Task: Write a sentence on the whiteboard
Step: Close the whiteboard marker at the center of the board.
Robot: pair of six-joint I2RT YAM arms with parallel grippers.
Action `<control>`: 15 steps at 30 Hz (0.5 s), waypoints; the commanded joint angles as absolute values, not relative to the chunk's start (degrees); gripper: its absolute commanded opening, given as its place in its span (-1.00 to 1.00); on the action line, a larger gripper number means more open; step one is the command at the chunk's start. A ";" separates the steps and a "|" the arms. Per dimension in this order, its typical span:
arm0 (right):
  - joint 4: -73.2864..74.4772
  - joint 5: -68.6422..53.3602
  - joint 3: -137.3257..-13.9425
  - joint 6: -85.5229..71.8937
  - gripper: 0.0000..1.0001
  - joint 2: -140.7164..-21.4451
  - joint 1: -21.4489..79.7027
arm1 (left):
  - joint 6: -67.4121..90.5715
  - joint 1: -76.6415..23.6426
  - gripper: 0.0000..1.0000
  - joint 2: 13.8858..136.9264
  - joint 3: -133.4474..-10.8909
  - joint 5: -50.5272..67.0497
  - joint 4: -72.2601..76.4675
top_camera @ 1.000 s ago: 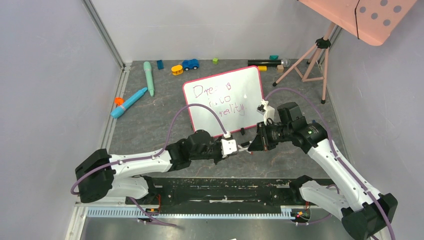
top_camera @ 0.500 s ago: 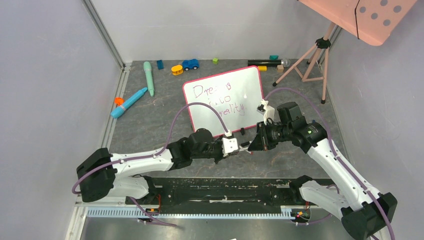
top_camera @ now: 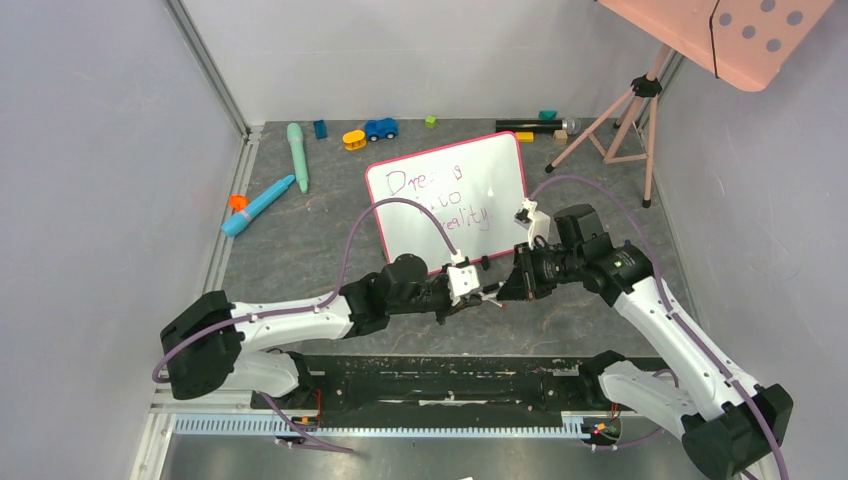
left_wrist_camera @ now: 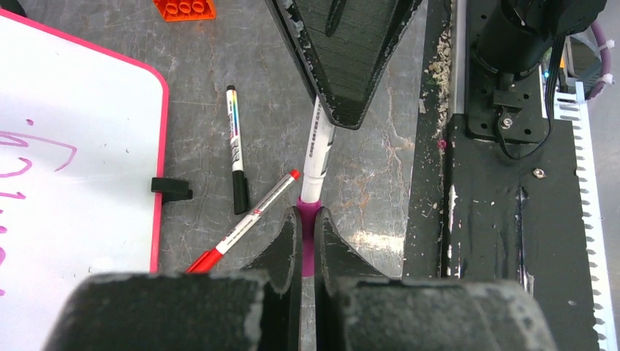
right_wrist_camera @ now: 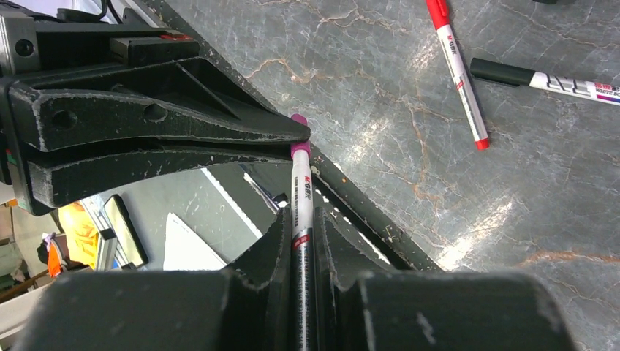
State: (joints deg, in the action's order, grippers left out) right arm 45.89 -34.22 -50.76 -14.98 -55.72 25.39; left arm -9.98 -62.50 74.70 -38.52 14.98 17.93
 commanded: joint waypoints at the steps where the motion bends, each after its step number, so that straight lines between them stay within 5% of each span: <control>1: 43.89 -33.20 -49.25 -14.41 -1.00 -55.67 25.54 | -5.05 -63.01 -0.96 73.10 -39.25 15.52 33.58; 15: 50.83 -25.08 -57.79 -11.15 -1.00 -62.52 27.64 | -6.86 -63.15 -0.96 79.53 -44.33 20.13 33.31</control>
